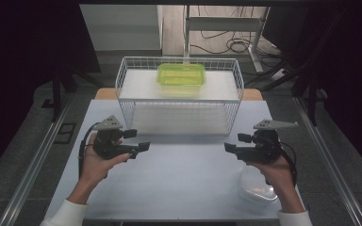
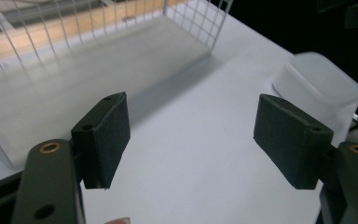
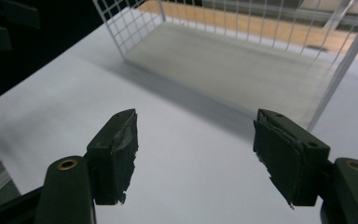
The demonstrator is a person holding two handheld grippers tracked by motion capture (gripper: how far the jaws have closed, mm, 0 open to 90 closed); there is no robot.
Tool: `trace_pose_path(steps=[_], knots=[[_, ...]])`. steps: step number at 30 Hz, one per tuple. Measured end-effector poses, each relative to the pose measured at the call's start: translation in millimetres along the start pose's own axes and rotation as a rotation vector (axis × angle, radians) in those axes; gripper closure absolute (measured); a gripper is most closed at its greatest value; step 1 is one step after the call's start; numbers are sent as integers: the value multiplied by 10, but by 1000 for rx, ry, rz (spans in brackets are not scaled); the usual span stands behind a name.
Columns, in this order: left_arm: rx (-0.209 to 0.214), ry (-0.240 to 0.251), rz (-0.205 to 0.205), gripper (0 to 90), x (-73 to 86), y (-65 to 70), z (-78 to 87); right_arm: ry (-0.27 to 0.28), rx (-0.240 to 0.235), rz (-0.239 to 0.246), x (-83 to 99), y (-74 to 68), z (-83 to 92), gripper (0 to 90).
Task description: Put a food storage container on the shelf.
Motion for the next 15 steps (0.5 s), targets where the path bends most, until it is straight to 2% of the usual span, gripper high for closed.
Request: trace_pose_path(steps=[3, 6, 10, 15], knots=[[18, -25, 24, 261, 105, 5, -52, -43, -1, 16, 119, -26, -99, 306], [14, -51, 52, 261, 195, -34, -92, -105, -3, 33, 245, -50, -232, 306], [12, -59, 92, 263, 290, -90, -124, -129, -8, 33, 301, -51, -308, 306], [-3, -77, 101, 262, 334, -81, -155, -145, -19, 37, 362, -38, -396, 306]])
Point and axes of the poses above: each handheld gripper's, and its own axes: z roughly backward along the jaws, x roughly out of its underside, y roughly to its right, the point moved 1 cm from there along -z, roughly forward along the jaws, and after that the axes turned 5 degrees about -y, right-handed, at the moved point
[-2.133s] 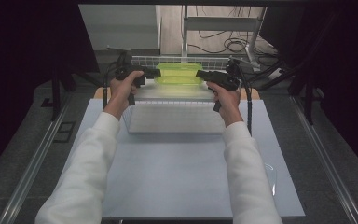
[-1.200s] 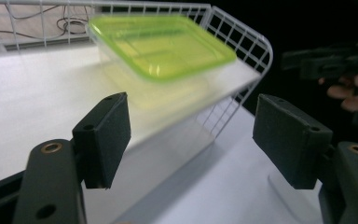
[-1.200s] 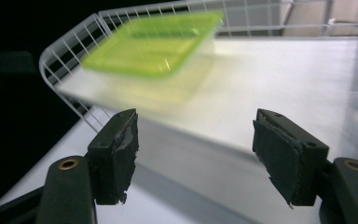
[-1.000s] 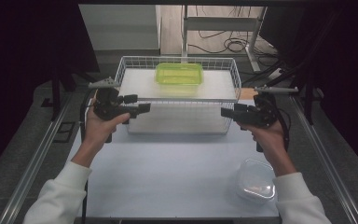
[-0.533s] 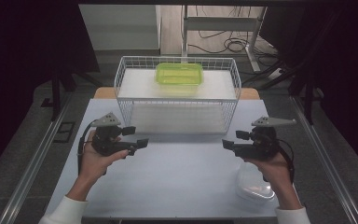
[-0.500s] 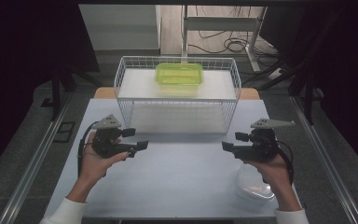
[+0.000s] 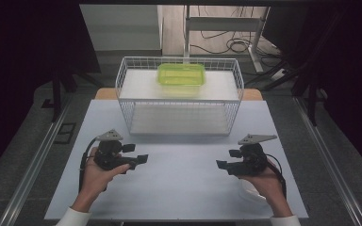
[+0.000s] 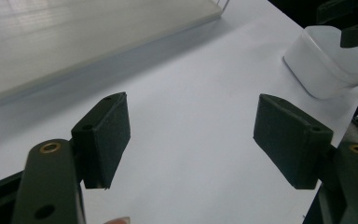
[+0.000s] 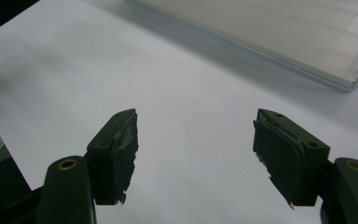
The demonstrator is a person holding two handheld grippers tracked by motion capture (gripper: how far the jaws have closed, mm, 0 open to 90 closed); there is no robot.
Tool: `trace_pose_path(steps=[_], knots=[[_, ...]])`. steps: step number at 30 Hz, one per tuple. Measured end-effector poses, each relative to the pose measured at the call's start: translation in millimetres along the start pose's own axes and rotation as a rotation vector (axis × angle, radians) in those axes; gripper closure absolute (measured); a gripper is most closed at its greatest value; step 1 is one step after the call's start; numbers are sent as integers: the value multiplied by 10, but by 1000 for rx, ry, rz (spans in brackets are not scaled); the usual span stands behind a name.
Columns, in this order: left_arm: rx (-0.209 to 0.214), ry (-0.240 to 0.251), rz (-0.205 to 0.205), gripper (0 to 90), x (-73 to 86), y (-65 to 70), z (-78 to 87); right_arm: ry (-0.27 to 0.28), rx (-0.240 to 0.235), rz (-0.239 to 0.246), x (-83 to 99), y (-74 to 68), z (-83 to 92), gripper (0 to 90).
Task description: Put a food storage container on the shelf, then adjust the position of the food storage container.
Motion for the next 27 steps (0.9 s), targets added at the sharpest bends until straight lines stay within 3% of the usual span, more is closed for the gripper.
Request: trace_pose_path(steps=[4, 16, 21, 25, 27], knots=[[0, -21, 15, 262, 36, -27, -49, 10, -2, -1, -9, 5, -5, 308], [-10, -19, 37, 262, 69, -81, -24, 13, 13, -12, 87, 7, 47, 329], [-9, -37, 33, 262, 88, -89, -61, 21, 50, -55, 215, 50, 216, 357], [-11, -44, 30, 261, 102, -93, -70, 8, 112, -77, 371, 109, 384, 403], [-10, -47, 34, 260, 112, -90, -76, -3, 116, -96, 443, 145, 462, 431]])
Point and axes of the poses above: each handheld gripper's, and its own axes: z roughly backward along the jaws, x roughly out of its underside, y roughly to its right, the point moved 1 cm from there along -z, roughly forward along the jaws, and after that the axes turned 5 degrees about -y, right-handed, at the moved point
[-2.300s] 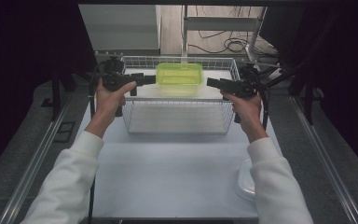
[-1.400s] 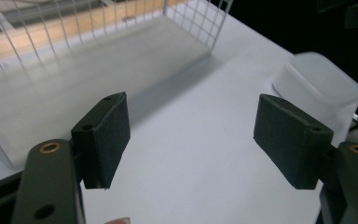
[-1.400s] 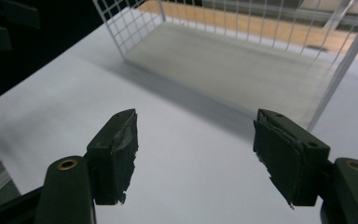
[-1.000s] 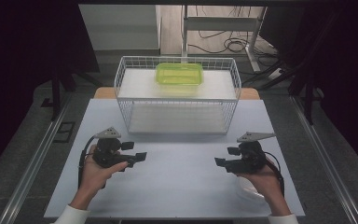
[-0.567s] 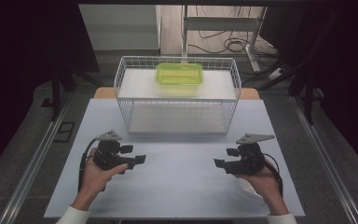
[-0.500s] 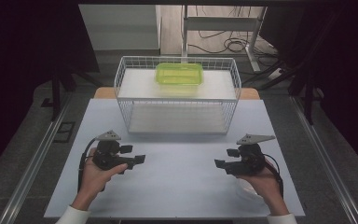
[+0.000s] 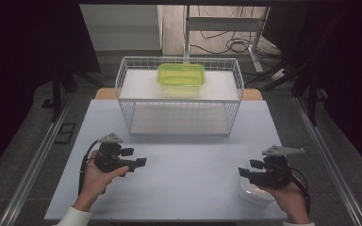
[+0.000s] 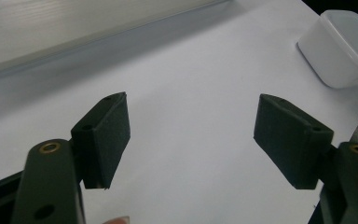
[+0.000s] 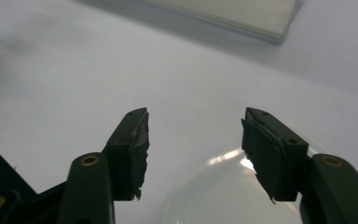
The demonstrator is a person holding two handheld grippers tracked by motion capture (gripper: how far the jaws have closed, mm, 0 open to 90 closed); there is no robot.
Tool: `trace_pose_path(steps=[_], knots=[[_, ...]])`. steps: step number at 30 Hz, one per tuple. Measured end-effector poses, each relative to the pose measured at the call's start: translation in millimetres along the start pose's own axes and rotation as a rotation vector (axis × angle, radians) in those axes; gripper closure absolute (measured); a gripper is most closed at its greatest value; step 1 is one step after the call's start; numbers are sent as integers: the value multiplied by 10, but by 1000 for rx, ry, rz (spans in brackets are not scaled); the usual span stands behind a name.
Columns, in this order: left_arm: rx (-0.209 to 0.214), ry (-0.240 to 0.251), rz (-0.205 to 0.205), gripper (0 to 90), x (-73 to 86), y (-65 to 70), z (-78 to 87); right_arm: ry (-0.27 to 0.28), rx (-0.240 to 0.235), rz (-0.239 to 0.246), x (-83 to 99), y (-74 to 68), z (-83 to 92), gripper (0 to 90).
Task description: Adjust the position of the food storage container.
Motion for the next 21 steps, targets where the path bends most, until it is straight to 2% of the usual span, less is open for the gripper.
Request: trace_pose_path(steps=[8, 12, 15, 19, 21], knots=[[2, -22, -6, 257, 15, 4, -47, -14, 71, -68, 215, 175, 170, 574], [6, -29, -7, 256, 13, 6, -67, -11, 99, -103, 303, 253, 283, 673], [6, -32, -10, 255, 19, 14, -71, -25, 145, -125, 399, 321, 368, 751], [8, -27, -6, 255, 23, 7, -49, -48, 183, -173, 569, 436, 432, 873], [11, -21, -1, 256, 22, -2, -44, -66, 196, -193, 661, 494, 447, 888]])
Point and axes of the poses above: each handheld gripper's, and its own axes: z roughly backward along the jaws, x roughly out of its underside, y roughly to its right, the point moved 1 cm from there along -z, roughly forward along the jaws, and after that the axes turned 5 degrees about -y, right-handed, at the moved point
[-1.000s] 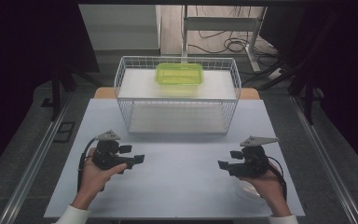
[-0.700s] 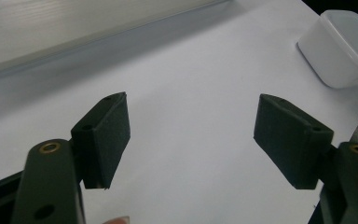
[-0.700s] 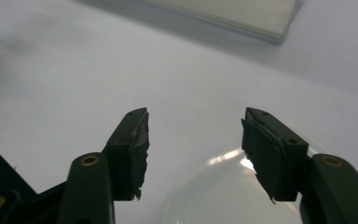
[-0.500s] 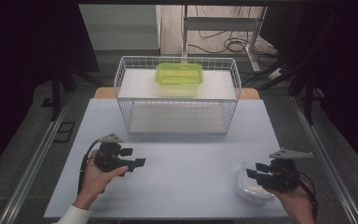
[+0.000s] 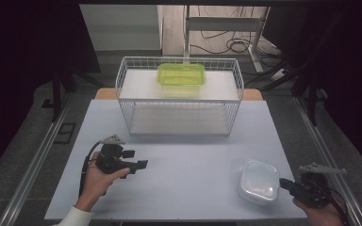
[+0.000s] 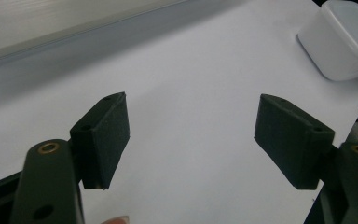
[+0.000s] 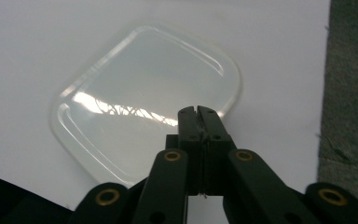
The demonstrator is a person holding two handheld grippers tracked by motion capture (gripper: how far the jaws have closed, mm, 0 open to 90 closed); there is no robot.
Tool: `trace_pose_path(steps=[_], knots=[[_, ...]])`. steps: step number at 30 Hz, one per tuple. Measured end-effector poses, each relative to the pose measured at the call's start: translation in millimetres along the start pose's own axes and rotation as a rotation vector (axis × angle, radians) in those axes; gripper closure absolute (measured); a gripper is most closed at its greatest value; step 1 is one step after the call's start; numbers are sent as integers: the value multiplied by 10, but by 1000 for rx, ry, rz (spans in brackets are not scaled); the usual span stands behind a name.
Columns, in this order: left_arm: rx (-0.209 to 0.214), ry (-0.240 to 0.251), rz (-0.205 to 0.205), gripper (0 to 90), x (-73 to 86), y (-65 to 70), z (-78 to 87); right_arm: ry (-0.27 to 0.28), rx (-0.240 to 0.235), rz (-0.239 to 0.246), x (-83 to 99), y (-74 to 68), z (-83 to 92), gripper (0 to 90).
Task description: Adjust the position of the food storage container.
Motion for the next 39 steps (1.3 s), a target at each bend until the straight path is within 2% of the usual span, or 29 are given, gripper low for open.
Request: trace_pose_path(steps=[6, 9, 16, 21, 29, 37, 39], knots=[[-7, -5, 0, 255, 2, -1, -11, -82, 64, -35, 151, 130, -54, 889], [-2, -5, 0, 255, -1, 4, -22, -107, 64, -31, 182, 143, -120, 889], [6, -13, 8, 255, 12, -22, -48, -114, 58, -12, 143, 162, -304, 890], [5, -18, 17, 256, 24, -40, -58, -99, 65, -9, 88, 194, -325, 890], [3, -20, 18, 256, 32, -45, -58, -104, 57, -5, 70, 177, -317, 890], [1, -23, 16, 256, 34, -45, -66, -134, 40, 12, 68, 113, -355, 891], [1, -23, 16, 256, 34, -48, -69, -141, 48, 21, 52, 82, -370, 891]])
Point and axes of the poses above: each handheld gripper's, and its own axes: z roughly backward along the jaws, x roughly out of its underside, y roughly to its right, the point moved 1 cm from there along -z, roughly forward along the jaws, and after that the axes turned 5 degrees about -y, right-handed, at the moved point
